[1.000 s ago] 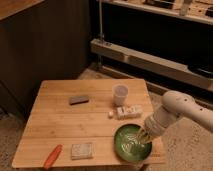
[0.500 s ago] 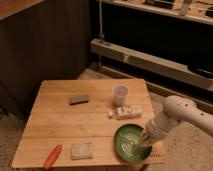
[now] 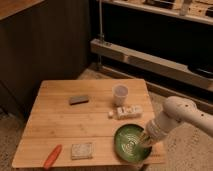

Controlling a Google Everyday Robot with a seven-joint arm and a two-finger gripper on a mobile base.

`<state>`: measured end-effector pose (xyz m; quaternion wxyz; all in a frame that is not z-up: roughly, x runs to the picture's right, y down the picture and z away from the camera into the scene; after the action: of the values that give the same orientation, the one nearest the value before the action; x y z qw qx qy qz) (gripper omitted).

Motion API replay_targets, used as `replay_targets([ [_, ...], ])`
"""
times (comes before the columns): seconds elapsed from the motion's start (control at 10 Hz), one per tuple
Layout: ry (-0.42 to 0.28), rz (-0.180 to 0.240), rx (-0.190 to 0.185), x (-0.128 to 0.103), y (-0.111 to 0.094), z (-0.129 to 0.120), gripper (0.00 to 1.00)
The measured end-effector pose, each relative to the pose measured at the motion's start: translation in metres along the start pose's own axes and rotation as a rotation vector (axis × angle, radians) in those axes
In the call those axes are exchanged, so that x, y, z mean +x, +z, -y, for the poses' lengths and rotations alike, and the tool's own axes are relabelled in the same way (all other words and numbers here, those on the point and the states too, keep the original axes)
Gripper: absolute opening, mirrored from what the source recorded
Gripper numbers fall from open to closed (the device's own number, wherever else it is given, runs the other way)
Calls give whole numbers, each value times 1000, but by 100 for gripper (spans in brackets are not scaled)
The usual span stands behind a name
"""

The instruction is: Place the bottle in the ceramic bowl

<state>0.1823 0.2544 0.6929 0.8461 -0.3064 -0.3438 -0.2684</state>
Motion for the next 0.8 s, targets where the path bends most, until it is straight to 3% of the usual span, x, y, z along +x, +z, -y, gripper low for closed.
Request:
replay_targets([
  [0.1,-2,10,10,-3,0,7,37],
  [0.3,29,13,77,-4,-13,33,56],
  [0.5,52,10,161,0,-52,63,76],
  [0.8,92,15,240,25,-120,99,80],
])
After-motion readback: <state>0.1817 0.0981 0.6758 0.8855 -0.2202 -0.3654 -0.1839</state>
